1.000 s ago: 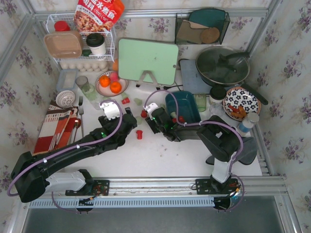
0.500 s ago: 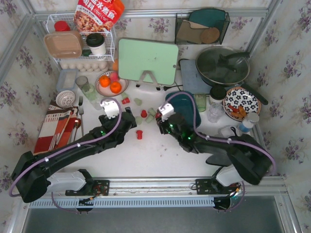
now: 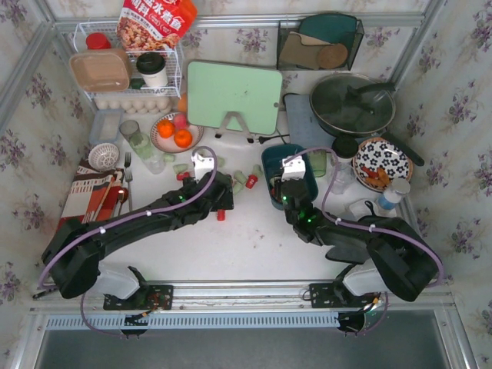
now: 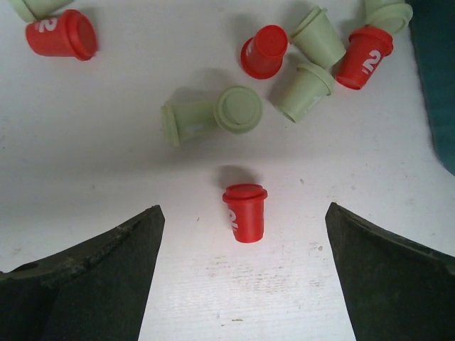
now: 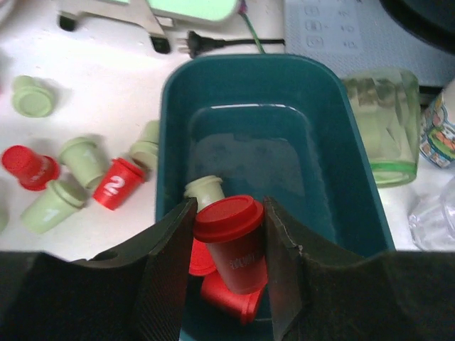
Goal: Mix the coffee capsules in the storage basket
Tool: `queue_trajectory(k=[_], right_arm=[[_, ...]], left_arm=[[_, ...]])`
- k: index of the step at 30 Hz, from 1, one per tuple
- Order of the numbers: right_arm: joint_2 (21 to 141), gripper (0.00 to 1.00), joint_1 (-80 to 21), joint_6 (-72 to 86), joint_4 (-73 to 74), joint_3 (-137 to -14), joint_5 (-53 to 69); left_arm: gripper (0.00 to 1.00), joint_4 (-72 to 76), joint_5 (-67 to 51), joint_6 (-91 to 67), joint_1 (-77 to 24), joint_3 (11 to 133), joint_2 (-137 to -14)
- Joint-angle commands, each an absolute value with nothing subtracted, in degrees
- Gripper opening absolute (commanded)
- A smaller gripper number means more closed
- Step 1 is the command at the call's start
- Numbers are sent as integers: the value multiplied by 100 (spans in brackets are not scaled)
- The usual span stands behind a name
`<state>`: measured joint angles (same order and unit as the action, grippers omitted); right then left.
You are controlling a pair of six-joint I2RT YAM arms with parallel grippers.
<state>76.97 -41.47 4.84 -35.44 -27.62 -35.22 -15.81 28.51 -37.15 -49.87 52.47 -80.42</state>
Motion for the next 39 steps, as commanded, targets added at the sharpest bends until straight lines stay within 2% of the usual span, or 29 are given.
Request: queue_trajectory(k=[1,9,17,21,25,29,32,39], right_arm=[[7888,50,-3918,1079,-2936,-2966,-3806],[7850,70,-3568,1427,-2812,-2927,-3369],[7506,72,-3568,1419,-3129,-2664,-3314],[7376,72,-3573,1432,-3181,-2603,-3290],[7376,72,-3569,1433,-3190,-2612,-3215],[7392,72,-3568,1426,-3182,-2621,-3182],[7383,72,-3568,1433,-3182,-2612,-3174],[7349,71,-3571,1433,-3182,-2602,-3200]], left_arm=[[98,-1581,2506,-3582,-4983,5293,-8297],[93,-1724,1971,-3544,-4983,5466,-8849],[88,-1699,1810,-3556,-5014,5571,-9236],[74,-1879,1853,-3522,-5034,5732,-9492],[70,-2130,2115,-3578,-5041,5890,-9718],[60,-2253,2267,-3560,-5045,5993,-9890],[56,-2335,2371,-3568,-5053,6075,-10039],[22,-2261,2352,-3448,-5054,6085,-10115]])
